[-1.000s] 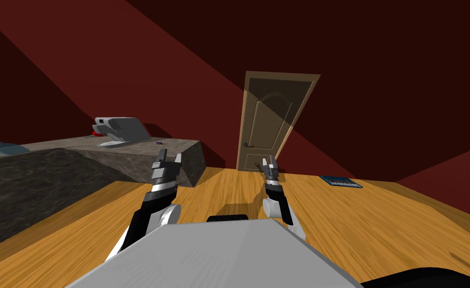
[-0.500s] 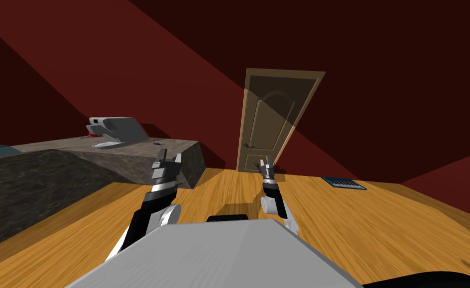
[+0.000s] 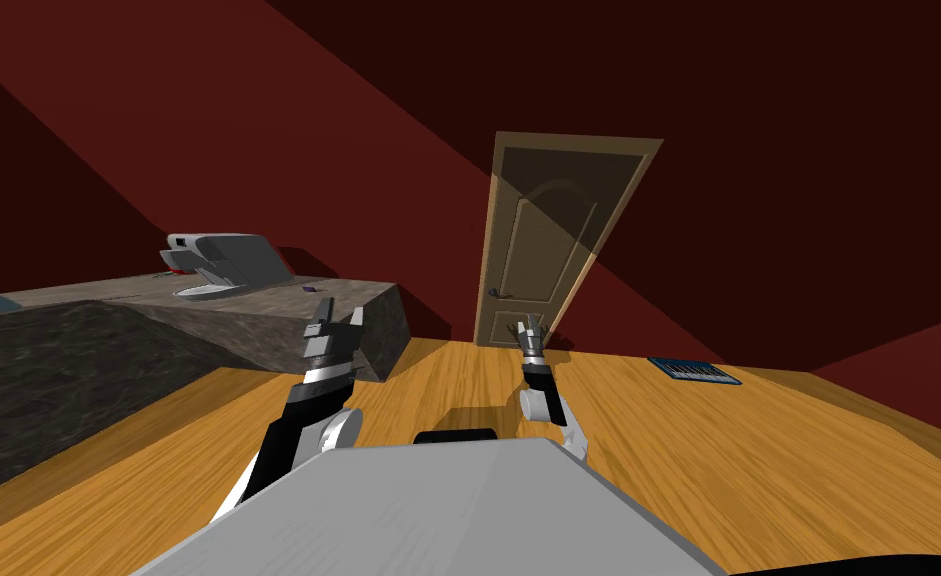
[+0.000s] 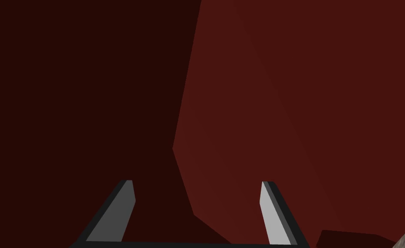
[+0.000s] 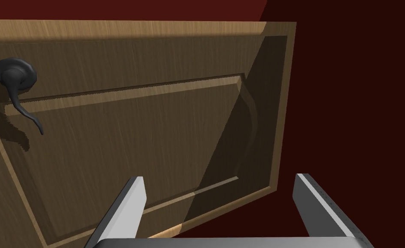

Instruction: Pull the door open

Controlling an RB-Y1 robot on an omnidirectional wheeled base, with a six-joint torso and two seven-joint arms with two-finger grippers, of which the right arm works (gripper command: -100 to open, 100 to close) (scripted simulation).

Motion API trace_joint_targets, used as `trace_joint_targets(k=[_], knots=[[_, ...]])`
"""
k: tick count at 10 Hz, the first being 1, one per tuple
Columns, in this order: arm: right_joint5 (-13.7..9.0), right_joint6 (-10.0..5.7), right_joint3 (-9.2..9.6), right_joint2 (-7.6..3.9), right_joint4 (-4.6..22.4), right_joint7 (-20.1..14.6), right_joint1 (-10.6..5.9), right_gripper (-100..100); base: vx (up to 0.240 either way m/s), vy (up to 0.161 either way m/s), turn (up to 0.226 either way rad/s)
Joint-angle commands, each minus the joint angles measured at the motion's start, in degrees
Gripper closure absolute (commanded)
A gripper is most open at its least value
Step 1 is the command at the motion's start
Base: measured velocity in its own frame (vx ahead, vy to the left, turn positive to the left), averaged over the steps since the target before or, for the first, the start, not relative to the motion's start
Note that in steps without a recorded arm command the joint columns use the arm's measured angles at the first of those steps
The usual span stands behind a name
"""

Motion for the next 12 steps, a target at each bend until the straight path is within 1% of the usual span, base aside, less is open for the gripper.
trace_joint_targets(k=[1,2,4,5,6,7,9,10,12], knots=[[-0.1,-0.53,-0.25,-0.42,2.86,-0.12,-1.42,-100,0.083,-0.004,0.008],[-0.1,-0.53,-0.25,-0.42,3.28,-0.12,-1.42,-100,0.06,-0.001,0.003],[-0.16,-1.09,-0.51,-0.82,7.12,-0.14,-3.49,-100,0.067,-0.006,0.004],[-0.16,-1.09,-0.51,-0.82,7.62,-0.14,-3.49,-100,0.057,-0.006,0.007],[-0.2,-1.38,-0.65,-1.03,9.6,-0.15,-4.53,-100,0.046,0.002,0.004],[-0.2,-1.38,-0.65,-1.03,9.79,-0.15,-4.53,-100,0.038,0.001,0.001],[-0.27,-1.96,-0.91,-1.43,13.47,-0.17,-6.66,-100,0.066,-0.004,0.006],[-0.27,-1.96,-0.91,-1.43,14.26,-0.17,-6.66,-100,0.067,-0.005,0.006],[-0.33,-2.54,-1.18,-1.83,18.01,-0.19,-8.79,-100,0.071,-0.001,0.005]])
